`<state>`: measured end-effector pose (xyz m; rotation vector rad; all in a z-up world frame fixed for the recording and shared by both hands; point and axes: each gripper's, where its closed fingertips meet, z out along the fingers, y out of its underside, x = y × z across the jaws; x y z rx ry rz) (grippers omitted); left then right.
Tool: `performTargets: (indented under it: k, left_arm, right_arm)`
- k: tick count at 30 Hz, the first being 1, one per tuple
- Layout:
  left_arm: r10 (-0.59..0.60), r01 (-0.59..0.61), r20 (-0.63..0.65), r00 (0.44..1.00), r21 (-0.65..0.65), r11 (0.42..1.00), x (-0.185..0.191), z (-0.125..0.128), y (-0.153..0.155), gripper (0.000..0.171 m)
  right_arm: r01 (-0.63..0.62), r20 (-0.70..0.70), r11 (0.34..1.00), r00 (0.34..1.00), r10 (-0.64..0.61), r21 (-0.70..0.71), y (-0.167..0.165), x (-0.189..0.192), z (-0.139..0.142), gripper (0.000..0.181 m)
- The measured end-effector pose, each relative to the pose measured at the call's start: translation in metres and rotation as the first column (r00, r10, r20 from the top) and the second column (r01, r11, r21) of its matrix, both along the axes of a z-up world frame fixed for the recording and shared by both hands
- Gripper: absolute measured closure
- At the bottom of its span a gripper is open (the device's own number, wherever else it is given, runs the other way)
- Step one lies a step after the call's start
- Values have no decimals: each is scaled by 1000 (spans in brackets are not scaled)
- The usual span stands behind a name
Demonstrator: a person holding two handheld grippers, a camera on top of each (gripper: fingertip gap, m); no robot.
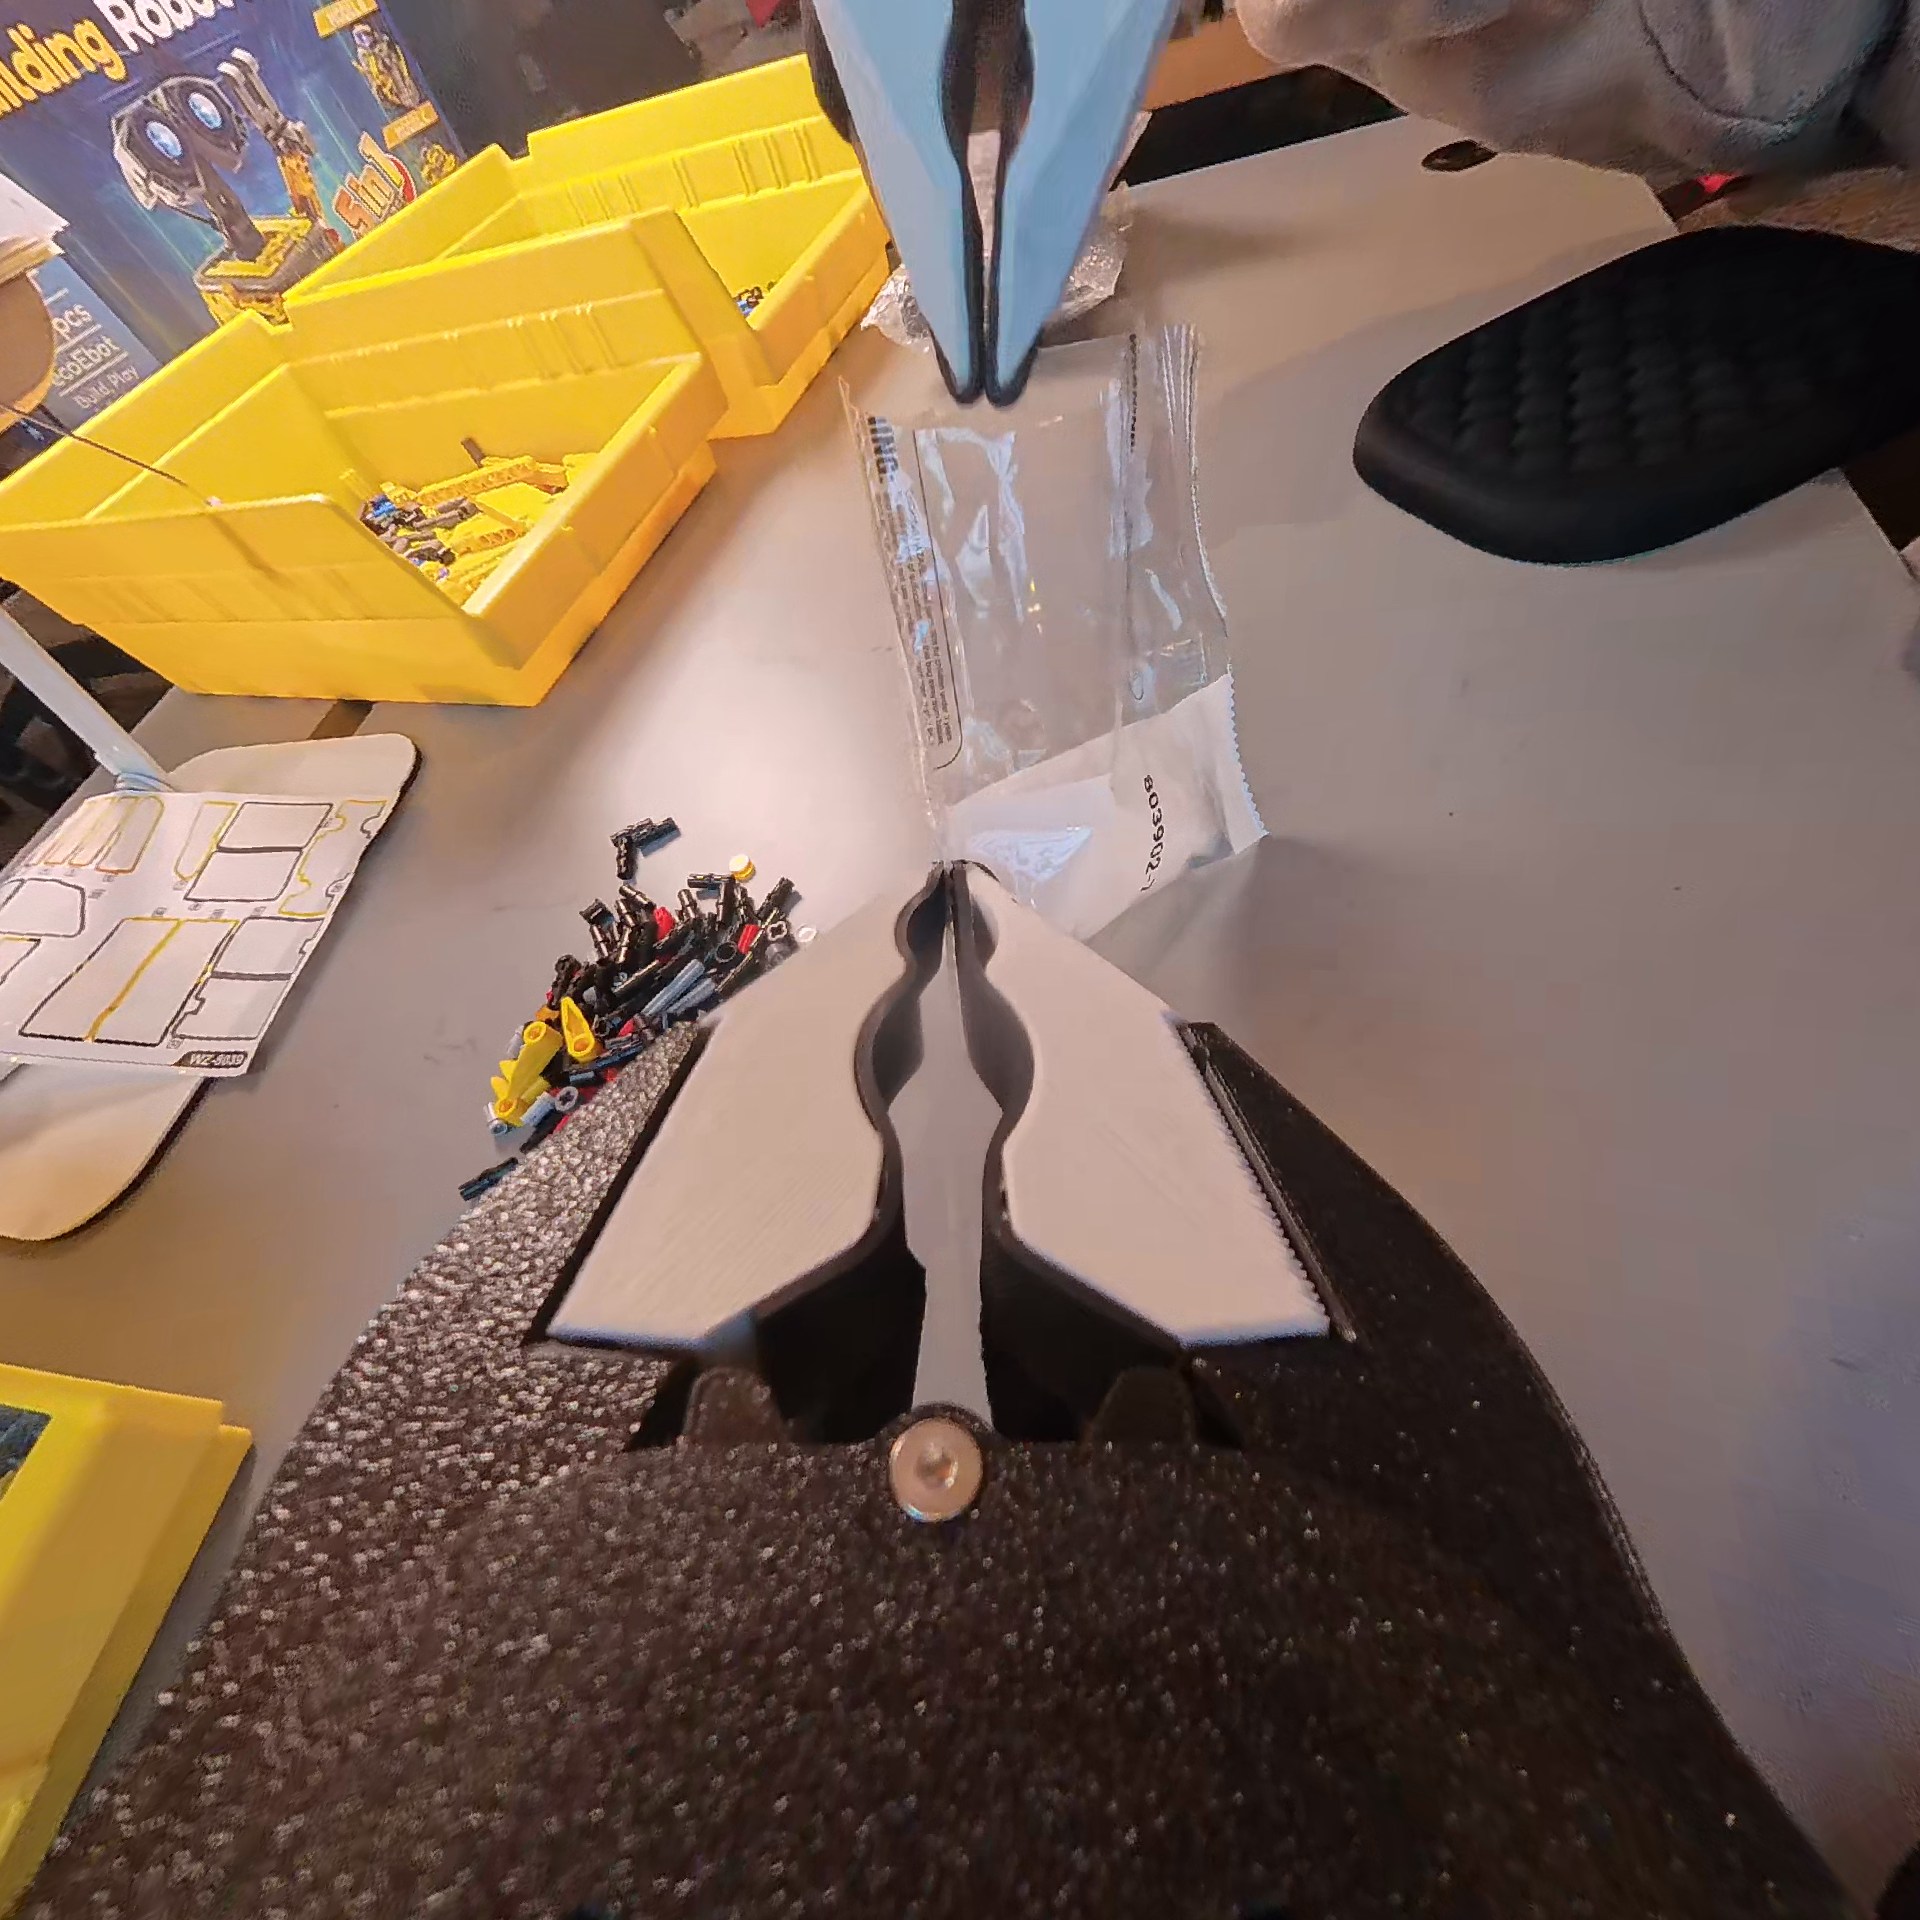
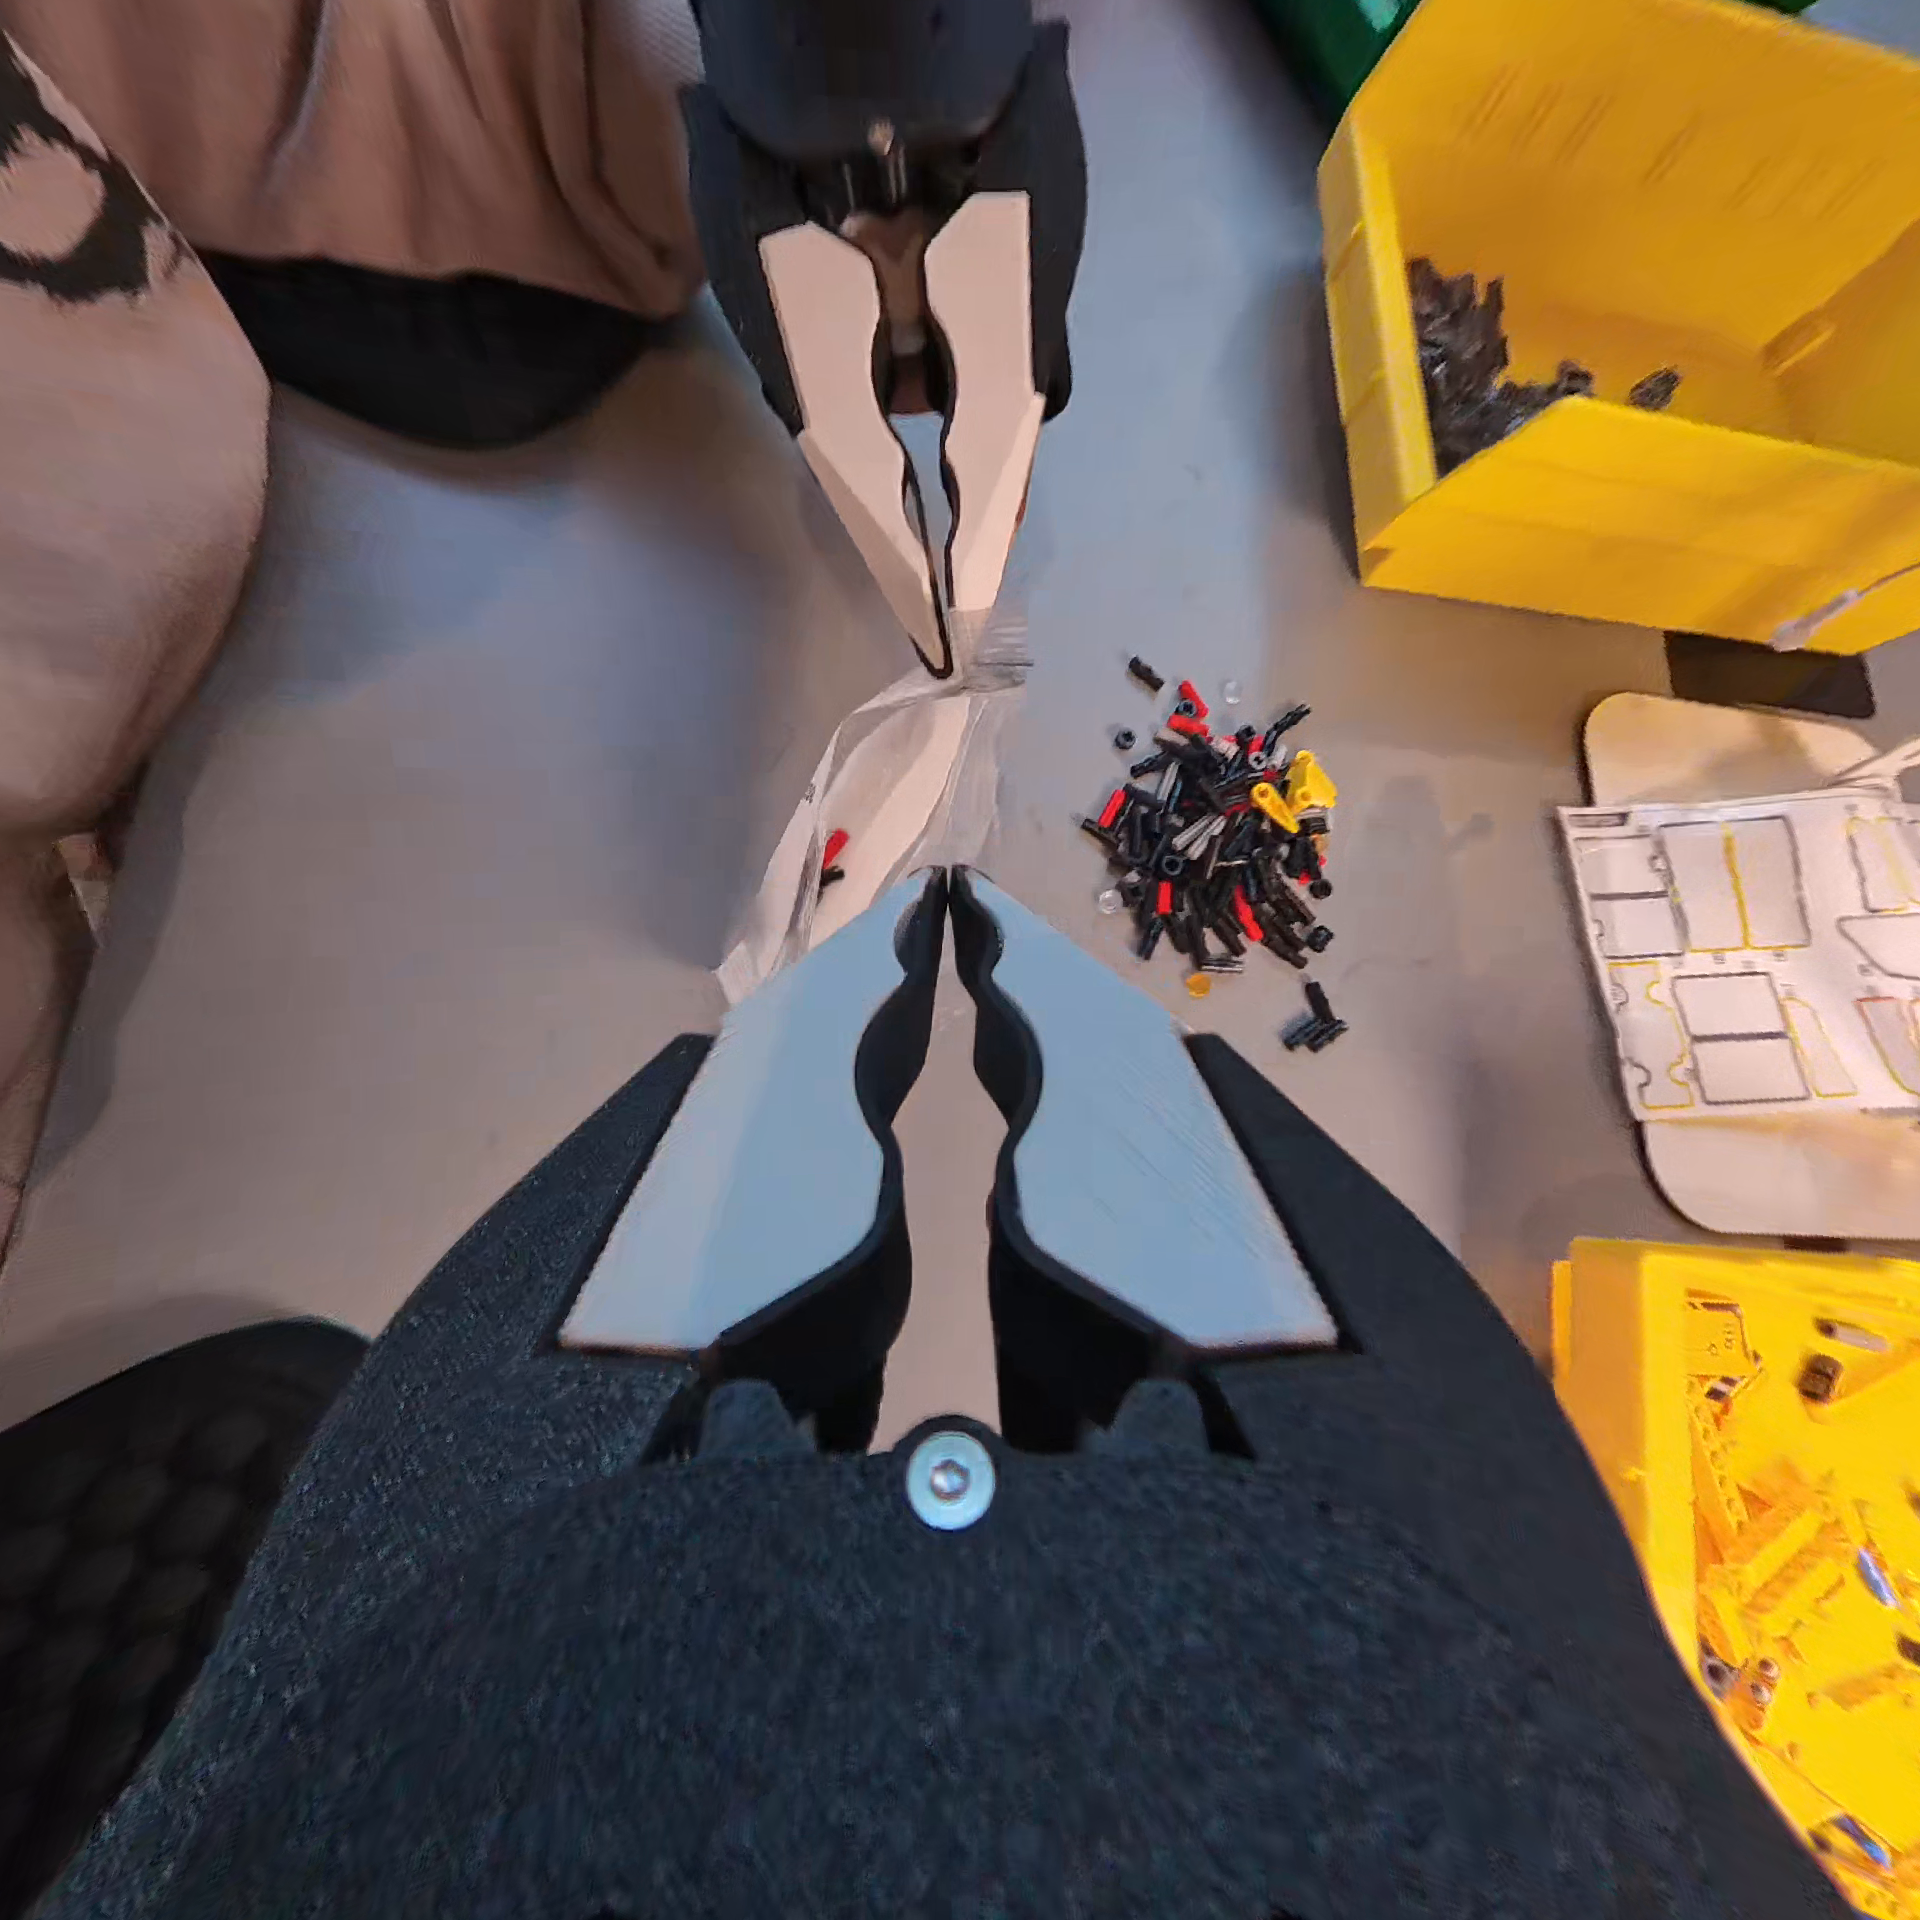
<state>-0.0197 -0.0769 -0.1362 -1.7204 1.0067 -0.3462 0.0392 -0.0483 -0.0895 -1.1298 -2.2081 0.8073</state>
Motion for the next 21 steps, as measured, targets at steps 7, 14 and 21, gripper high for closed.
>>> performTargets:
  k: [7, 14, 21]
  left_arm:
    - [-34, 34, 58, 998, 11, 999, 10, 11, -5, 171]
    - [-26, 24, 67, 997, 26, 999, 11, 13, -4, 171]
    - [-89, 91, 31, 996, -57, 994, 19, 2, -17, 166]
  right_arm:
    - [-19, 248, 992, 969, -12, 123, -5, -1, -53, 145]
    - [-30, 243, 984, 970, -14, 177, -9, -9, -61, 119]
    - [-126, 333, 945, 943, 20, 301, -12, 3, -54, 115]
